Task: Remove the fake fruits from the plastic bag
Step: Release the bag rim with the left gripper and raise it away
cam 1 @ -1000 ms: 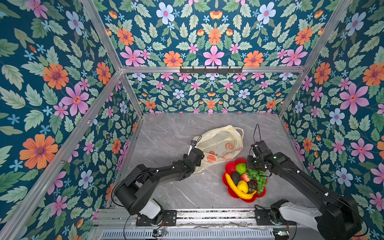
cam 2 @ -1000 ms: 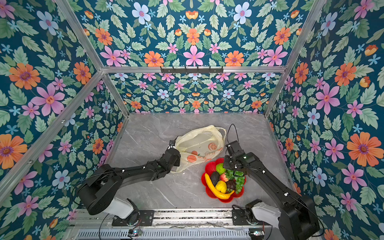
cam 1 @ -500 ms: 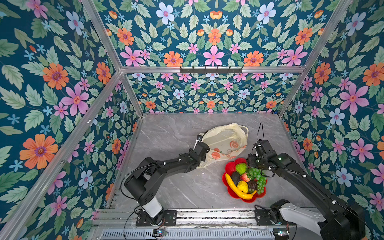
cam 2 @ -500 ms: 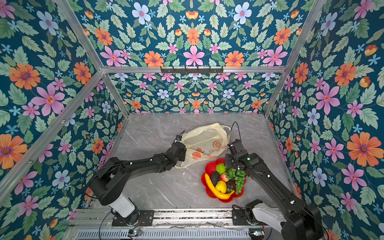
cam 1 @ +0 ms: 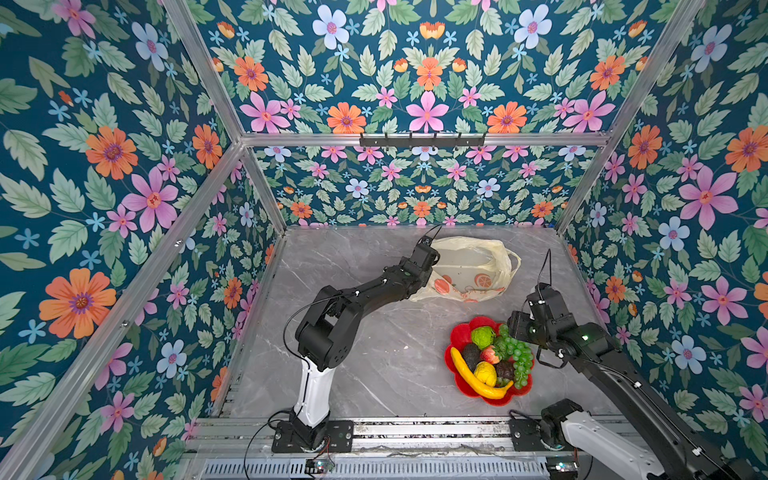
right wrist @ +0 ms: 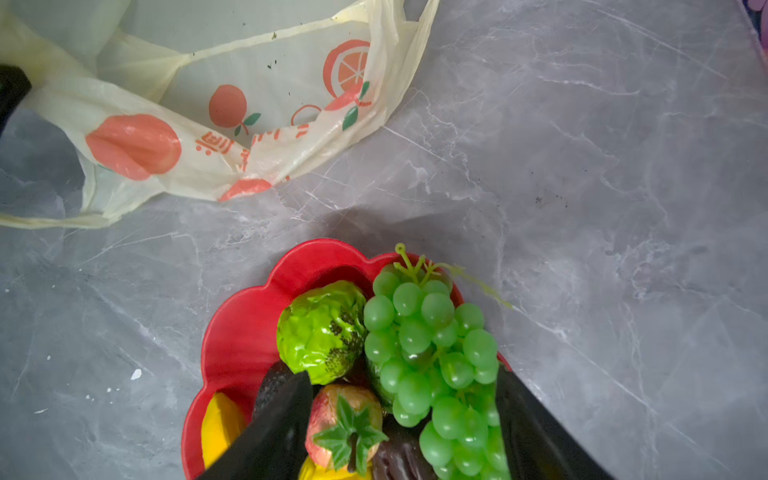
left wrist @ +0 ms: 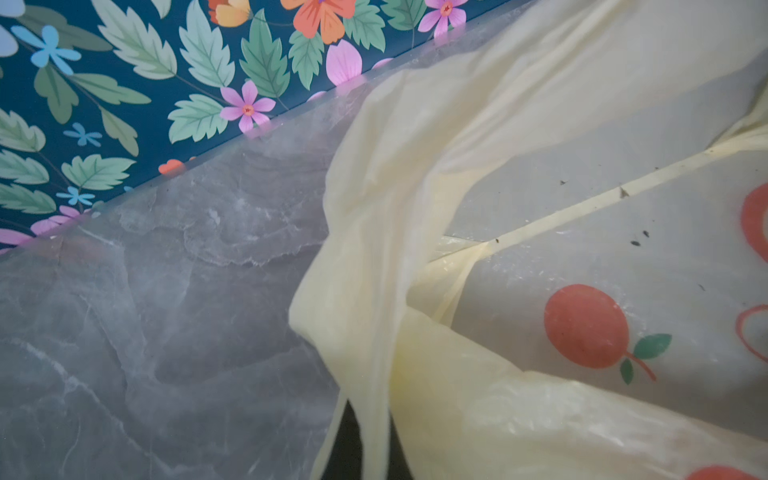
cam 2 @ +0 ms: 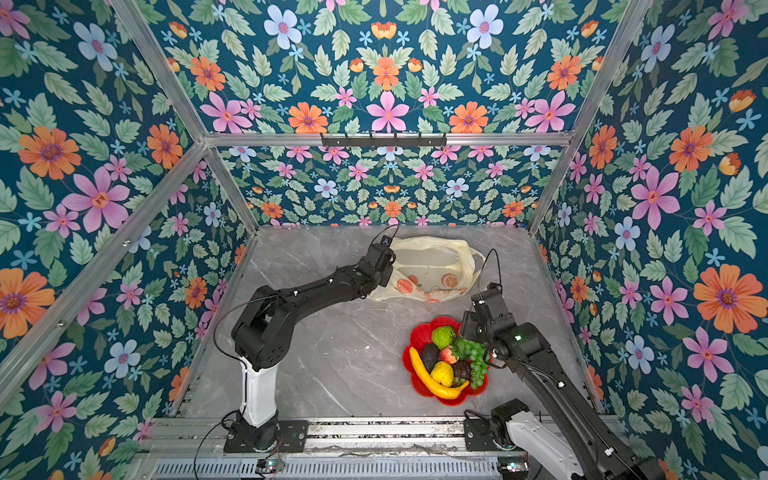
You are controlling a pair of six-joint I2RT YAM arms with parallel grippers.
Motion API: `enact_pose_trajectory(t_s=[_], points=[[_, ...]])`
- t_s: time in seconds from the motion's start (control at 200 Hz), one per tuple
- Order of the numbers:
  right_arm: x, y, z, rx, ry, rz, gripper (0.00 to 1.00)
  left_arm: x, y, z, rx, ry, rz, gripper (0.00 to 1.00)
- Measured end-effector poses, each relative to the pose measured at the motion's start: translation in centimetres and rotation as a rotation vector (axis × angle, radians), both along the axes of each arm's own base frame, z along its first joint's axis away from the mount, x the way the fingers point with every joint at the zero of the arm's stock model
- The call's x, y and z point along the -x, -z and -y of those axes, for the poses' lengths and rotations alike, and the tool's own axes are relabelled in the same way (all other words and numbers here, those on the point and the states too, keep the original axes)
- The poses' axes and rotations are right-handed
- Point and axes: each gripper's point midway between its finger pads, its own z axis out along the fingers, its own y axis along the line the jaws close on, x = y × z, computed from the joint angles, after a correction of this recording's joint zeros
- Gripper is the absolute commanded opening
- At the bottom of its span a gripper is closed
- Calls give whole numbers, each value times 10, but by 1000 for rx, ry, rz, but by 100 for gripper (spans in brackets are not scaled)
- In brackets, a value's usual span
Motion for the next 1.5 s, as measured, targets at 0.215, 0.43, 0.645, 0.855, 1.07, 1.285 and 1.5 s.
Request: enact_pose_trajectory(t_s=[0.215, 0.43, 0.645, 0.855, 1.07, 1.285, 1.5], points=[[11, 9, 6, -20, 29, 5, 83, -39, 3, -25, -38, -24, -27, 7], [17, 11, 12, -42, 86, 24, 85, -73, -1, -51, -34, -79, -36, 26], [23, 14, 15, -79, 135, 24, 87, -70, -3, -39, 1, -69, -73, 73], [31, 18, 19, -121, 205, 14, 90, -54, -28, -51, 68, -133, -102, 92], [45, 26, 29, -152, 310, -11, 92, -15, -52, -61, 191, -165, -134, 99], [62, 41, 31, -242, 375, -6, 99, 21, -52, -78, 273, -199, -159, 100], [75, 63, 26, -298, 395, -67, 99, 47, -43, -91, 314, -225, -168, 100]])
